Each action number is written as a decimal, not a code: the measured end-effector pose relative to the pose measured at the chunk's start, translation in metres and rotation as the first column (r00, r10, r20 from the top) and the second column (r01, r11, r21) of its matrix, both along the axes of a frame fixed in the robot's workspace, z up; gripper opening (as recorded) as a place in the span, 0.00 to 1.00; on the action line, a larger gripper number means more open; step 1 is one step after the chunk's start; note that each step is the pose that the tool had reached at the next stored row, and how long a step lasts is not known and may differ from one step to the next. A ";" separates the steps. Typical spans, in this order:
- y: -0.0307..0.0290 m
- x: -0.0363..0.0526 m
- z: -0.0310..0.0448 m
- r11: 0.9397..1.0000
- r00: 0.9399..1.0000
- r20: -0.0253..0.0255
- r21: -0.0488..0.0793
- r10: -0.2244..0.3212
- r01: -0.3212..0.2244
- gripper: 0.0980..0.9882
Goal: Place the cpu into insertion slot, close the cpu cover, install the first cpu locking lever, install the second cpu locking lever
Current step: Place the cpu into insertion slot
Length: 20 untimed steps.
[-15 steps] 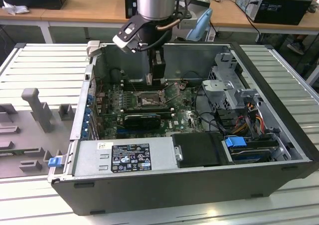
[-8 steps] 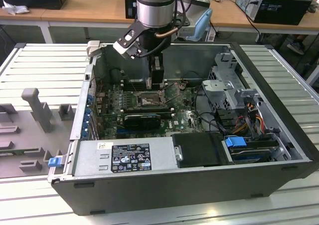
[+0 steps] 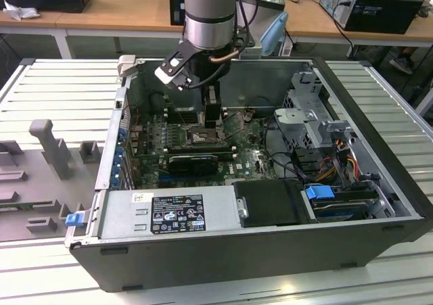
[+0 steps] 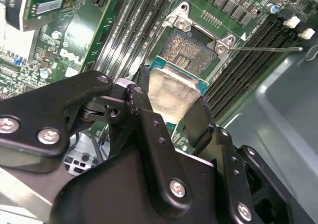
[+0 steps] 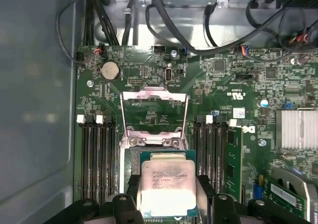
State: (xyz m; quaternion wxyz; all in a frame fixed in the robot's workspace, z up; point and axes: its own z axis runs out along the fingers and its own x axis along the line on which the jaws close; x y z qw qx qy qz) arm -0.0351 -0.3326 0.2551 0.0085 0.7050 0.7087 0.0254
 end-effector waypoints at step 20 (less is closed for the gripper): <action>0.0109 -0.0092 -0.0405 1.000 1.000 0.000 0.000 -0.028 0.028 0.48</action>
